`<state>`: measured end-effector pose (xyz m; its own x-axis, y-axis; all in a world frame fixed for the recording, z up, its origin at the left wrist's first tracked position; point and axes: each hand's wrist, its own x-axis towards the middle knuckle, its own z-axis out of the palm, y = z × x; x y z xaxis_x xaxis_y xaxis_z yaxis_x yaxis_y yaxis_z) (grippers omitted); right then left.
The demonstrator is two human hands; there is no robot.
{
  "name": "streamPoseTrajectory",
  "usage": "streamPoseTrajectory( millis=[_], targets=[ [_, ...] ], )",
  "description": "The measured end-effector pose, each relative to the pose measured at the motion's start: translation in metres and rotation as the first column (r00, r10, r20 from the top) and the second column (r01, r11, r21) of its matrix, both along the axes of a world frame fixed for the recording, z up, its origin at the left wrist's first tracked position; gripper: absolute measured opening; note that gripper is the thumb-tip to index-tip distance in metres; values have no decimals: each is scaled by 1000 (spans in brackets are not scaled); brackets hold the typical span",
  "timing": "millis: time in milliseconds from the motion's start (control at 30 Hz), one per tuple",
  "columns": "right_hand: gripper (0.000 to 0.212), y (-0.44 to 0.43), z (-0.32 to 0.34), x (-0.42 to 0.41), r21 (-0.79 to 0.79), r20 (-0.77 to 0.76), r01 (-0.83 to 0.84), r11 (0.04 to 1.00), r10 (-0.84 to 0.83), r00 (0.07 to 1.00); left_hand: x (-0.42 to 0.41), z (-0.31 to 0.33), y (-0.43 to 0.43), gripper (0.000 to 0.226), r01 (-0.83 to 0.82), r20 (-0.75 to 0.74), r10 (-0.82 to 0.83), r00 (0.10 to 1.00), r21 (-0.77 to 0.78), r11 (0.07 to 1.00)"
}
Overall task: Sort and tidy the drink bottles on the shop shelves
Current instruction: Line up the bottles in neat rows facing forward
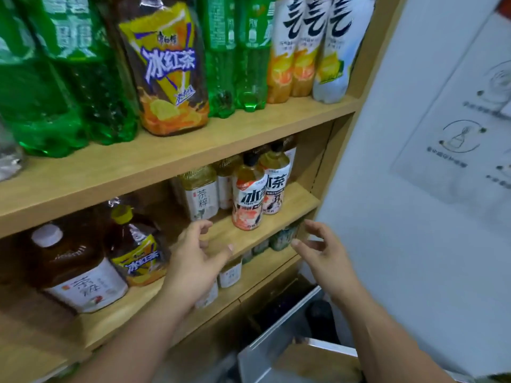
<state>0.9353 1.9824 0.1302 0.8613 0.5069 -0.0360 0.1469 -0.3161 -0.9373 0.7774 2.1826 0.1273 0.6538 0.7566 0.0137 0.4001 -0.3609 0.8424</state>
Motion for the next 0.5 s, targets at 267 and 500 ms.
streamPoseTrajectory(
  millis=[267, 500],
  targets=[
    [63, 54, 14, 79, -122, 50, 23, 992, -17, 999, 95, 12, 37, 85, 103, -118, -105, 987, -27, 994],
    [60, 104, 18, 133, -141, 101, -39, 989, 54, 993, 136, 18, 39, 89, 56, -184, -75, 980, -104, 993]
  ],
)
